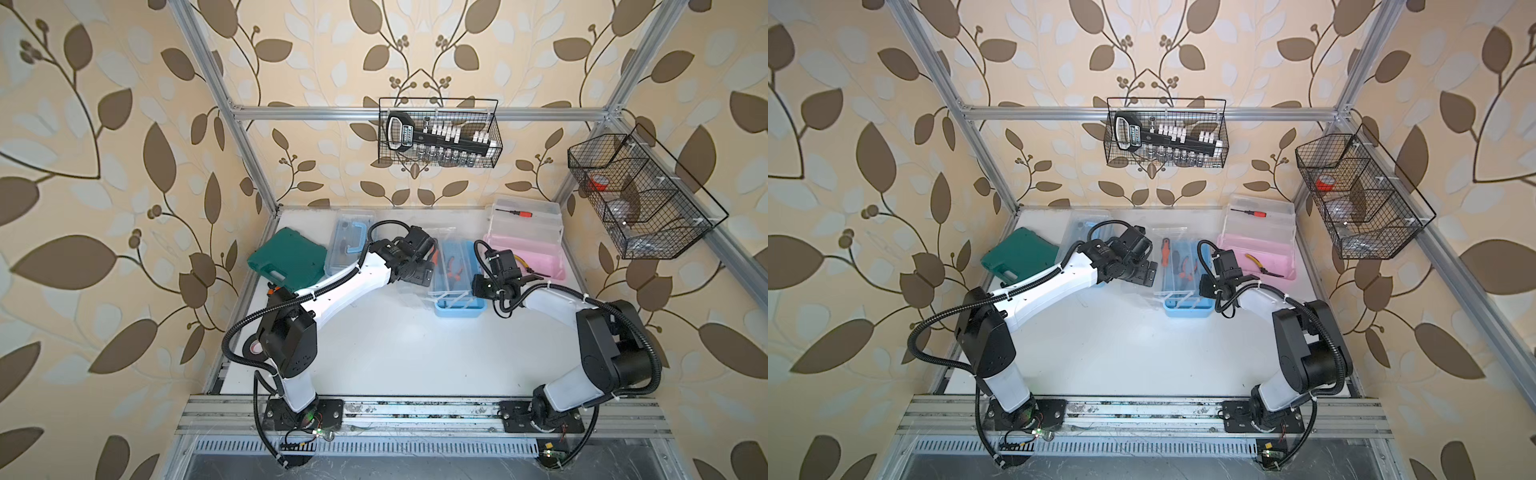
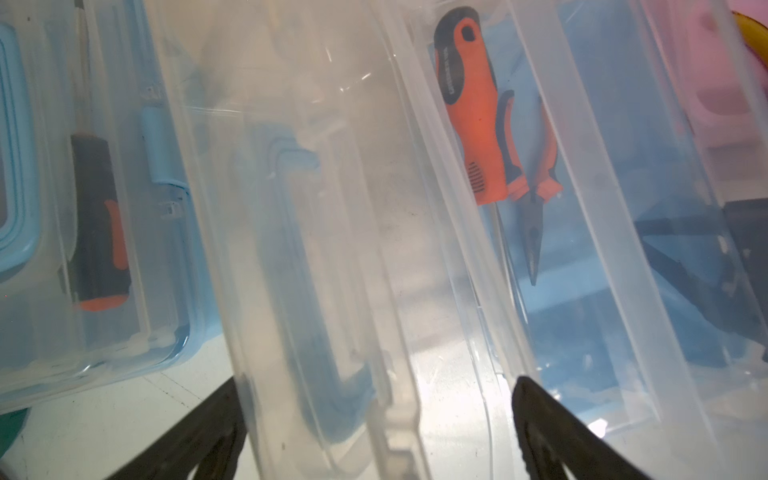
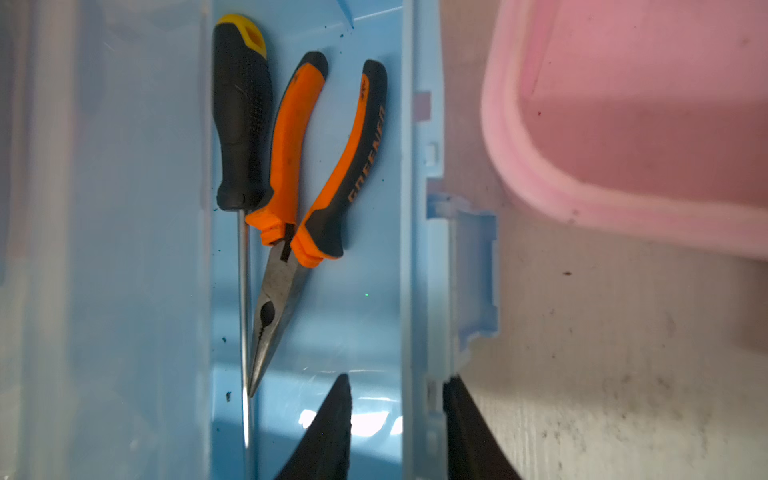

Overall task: Close toolboxes
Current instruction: Close the toolbox lid.

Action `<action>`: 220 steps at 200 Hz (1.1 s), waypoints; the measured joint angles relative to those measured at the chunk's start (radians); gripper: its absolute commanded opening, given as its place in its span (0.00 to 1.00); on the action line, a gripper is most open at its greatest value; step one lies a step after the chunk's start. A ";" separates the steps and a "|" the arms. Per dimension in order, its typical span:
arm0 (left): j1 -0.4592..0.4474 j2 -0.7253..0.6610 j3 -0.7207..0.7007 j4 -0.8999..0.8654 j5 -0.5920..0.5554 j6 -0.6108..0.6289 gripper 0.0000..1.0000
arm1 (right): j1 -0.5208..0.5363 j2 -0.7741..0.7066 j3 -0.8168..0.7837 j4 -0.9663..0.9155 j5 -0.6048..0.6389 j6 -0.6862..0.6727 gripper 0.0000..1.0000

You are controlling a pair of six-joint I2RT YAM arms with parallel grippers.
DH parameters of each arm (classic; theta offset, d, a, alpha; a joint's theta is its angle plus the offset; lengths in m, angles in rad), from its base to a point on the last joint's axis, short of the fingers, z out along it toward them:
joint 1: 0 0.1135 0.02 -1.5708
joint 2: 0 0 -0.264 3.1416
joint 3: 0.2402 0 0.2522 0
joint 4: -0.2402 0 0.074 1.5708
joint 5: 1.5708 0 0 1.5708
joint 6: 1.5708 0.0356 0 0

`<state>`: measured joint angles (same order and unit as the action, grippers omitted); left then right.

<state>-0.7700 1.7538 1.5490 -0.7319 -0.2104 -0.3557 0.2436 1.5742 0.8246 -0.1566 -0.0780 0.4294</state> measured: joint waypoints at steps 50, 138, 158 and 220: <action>-0.094 0.030 0.035 0.058 0.044 0.029 0.99 | 0.028 0.006 -0.011 0.025 -0.019 0.008 0.57; -0.101 0.042 0.034 0.074 0.042 0.049 0.99 | 0.036 -0.036 -0.015 -0.030 0.002 0.013 0.68; -0.101 0.042 0.034 0.073 0.042 0.051 0.99 | 0.034 -0.062 -0.016 -0.037 0.008 0.014 0.69; -0.104 0.042 0.039 0.079 0.049 0.061 0.99 | -0.006 -0.163 -0.028 -0.078 0.018 0.014 0.70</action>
<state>-0.8742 1.7958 1.5879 -0.6533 -0.1612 -0.2943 0.2375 1.4113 0.7963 -0.2344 -0.0601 0.4438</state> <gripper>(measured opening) 0.990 0.699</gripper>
